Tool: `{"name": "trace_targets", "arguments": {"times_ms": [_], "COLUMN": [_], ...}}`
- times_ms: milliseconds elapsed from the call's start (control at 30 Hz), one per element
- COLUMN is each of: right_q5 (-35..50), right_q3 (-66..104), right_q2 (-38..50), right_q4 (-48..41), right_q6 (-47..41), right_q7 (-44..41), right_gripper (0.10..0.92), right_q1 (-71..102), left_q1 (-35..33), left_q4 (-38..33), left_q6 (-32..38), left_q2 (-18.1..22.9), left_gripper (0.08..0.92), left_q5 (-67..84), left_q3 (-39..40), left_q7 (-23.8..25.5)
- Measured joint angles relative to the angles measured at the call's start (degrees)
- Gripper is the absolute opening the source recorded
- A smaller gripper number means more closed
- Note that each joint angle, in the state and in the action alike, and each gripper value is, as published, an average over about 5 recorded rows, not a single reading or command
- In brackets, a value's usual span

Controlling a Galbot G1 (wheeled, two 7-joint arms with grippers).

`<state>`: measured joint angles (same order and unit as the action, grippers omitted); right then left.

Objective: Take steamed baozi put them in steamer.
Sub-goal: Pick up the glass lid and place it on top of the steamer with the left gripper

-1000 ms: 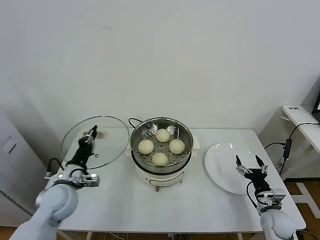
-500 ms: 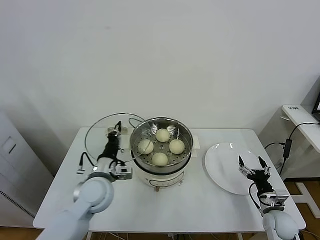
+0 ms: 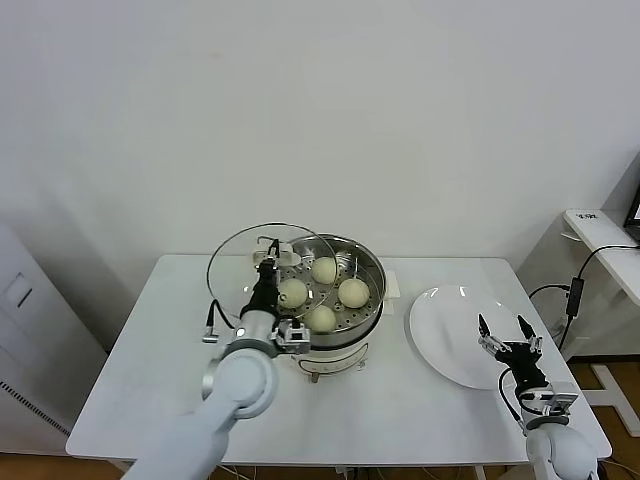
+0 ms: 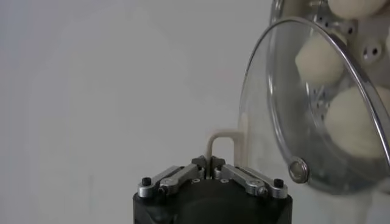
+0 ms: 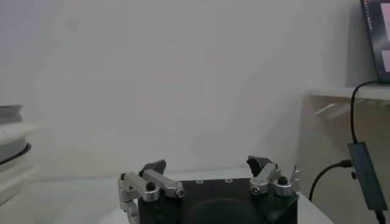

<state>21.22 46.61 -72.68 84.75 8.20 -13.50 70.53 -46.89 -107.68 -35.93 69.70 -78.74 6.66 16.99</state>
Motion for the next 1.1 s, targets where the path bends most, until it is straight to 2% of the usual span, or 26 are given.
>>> {"name": "trace_targets", "arguments": {"times_ms": [467, 1100], "right_q5": [0.0, 0.0], "right_q3": [0.5, 1.4], "right_q2": [-0.1, -0.2], "right_q4": [-0.9, -1.0], "right_q6": [0.3, 0.5], "right_q7": [-0.2, -0.4], "right_gripper": [0.823, 0.823], "right_q1": [0.0, 0.5], "left_q1": [2.6, 3.8], "left_q4": [5.0, 9.9], "left_q6": [0.3, 2.6], "left_q2": [6.2, 9.5], "left_gripper": [0.107, 0.107], "left_q5": [-2.0, -1.6], "left_q3": [3.7, 5.8], "left_q7": [-1.2, -3.6]}}
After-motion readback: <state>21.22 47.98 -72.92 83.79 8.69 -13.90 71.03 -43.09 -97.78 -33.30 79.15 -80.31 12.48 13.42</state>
